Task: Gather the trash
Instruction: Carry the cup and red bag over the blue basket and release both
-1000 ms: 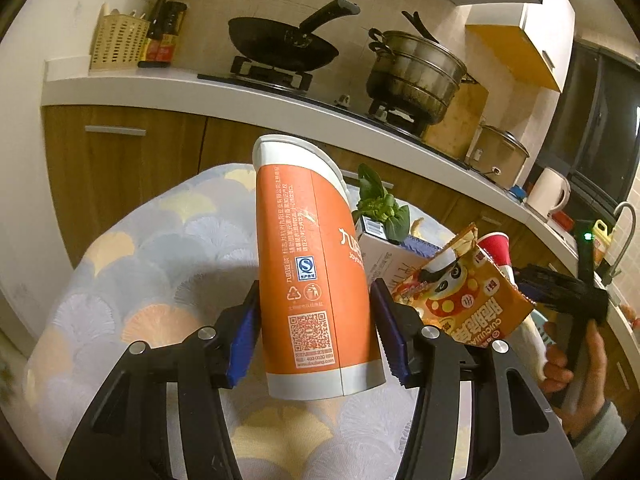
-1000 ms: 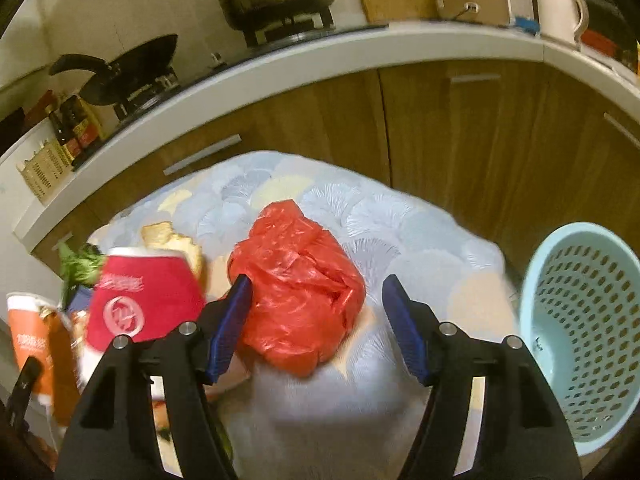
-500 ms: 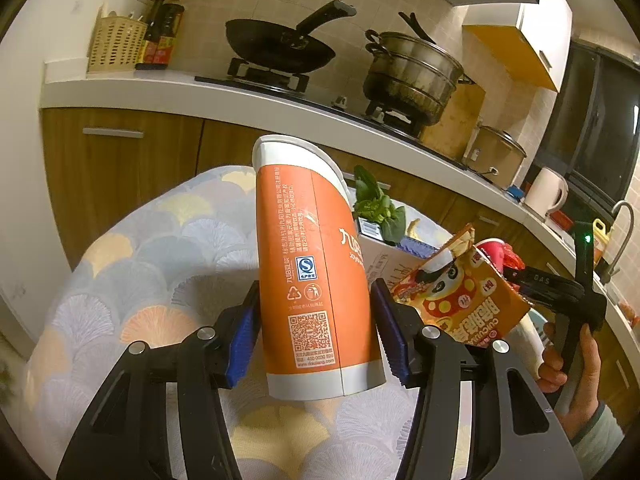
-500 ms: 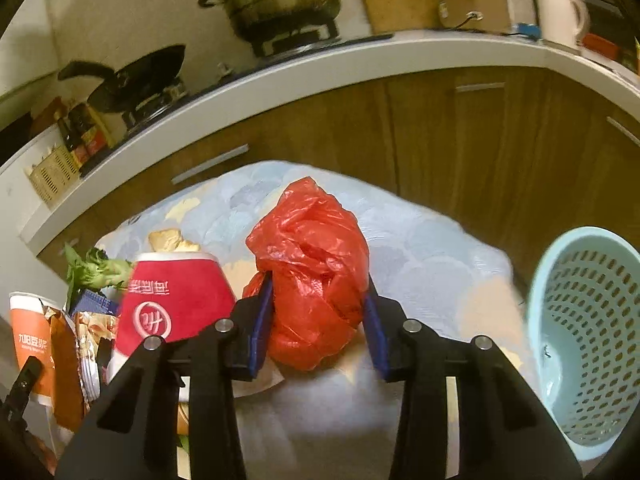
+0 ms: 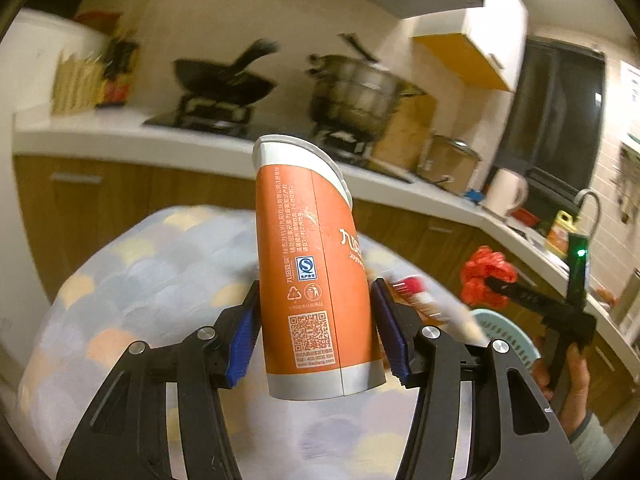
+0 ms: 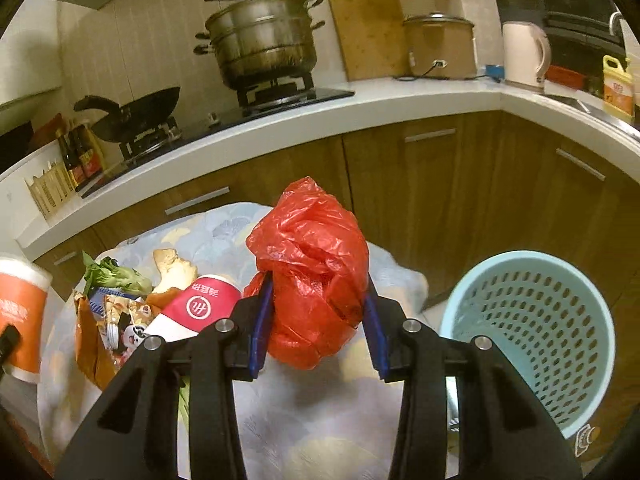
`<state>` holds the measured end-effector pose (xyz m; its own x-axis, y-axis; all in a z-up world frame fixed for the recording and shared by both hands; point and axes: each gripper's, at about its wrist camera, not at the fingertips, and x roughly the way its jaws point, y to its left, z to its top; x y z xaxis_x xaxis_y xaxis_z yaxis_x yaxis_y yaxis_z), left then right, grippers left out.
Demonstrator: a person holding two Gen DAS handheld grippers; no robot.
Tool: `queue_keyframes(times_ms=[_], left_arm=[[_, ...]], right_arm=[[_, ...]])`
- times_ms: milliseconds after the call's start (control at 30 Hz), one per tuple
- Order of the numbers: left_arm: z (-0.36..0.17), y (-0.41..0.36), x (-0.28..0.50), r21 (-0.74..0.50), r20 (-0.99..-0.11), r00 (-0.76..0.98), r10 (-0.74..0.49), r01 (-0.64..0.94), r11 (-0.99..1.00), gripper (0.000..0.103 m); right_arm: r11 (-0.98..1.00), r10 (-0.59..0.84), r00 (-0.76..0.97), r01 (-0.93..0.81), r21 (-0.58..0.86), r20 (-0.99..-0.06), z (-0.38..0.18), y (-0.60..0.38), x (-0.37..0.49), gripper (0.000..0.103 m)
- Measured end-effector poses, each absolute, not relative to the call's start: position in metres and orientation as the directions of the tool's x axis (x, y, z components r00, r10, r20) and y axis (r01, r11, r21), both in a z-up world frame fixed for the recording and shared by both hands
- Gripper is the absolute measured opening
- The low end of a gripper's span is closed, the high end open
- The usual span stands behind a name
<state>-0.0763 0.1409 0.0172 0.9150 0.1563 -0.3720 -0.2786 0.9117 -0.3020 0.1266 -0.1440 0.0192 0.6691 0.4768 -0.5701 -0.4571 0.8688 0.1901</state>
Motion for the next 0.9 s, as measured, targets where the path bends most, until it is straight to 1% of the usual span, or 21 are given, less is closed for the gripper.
queue_keyframes(times_ms=[133, 300, 433, 533, 667, 800, 900], left_arm=[[0.032, 0.108, -0.057, -0.288, -0.345, 0.931, 0.120, -0.226, 0.931, 0.052], [0.035, 0.066, -0.015, -0.276, -0.358, 0.933, 0.033, -0.140, 0.951, 0.052], [0.027, 0.032, 0.022, -0.279, -0.392, 0.919, -0.048, -0.069, 0.958, 0.052], [0.017, 0.008, 0.050, -0.294, -0.425, 0.899, -0.105, -0.027, 0.956, 0.052], [0.005, -0.028, 0.087, -0.302, -0.462, 0.869, -0.180, 0.037, 0.953, 0.052], [-0.004, -0.067, 0.118, -0.253, -0.495, 0.843, -0.212, 0.094, 0.963, 0.052], [-0.012, -0.090, 0.140, -0.251, -0.517, 0.821, -0.244, 0.128, 0.960, 0.052]], right_arm=[[0.872, 0.470, 0.686, -0.461, 0.167, -0.556, 0.026, -0.161, 0.119, 0.037], [0.883, 0.447, 0.710, -0.447, 0.142, -0.544, 0.032, -0.183, 0.118, 0.037], [0.904, 0.409, 0.737, -0.408, 0.129, -0.538, 0.034, -0.213, 0.120, 0.037], [0.926, 0.365, 0.739, -0.353, 0.137, -0.566, 0.029, -0.238, 0.128, 0.037], [0.948, 0.312, 0.754, -0.288, 0.136, -0.579, 0.021, -0.276, 0.138, 0.037], [0.965, 0.257, 0.756, -0.234, 0.117, -0.602, 0.007, -0.300, 0.150, 0.037], [0.971, 0.235, 0.737, -0.198, 0.130, -0.634, -0.010, -0.317, 0.161, 0.037]])
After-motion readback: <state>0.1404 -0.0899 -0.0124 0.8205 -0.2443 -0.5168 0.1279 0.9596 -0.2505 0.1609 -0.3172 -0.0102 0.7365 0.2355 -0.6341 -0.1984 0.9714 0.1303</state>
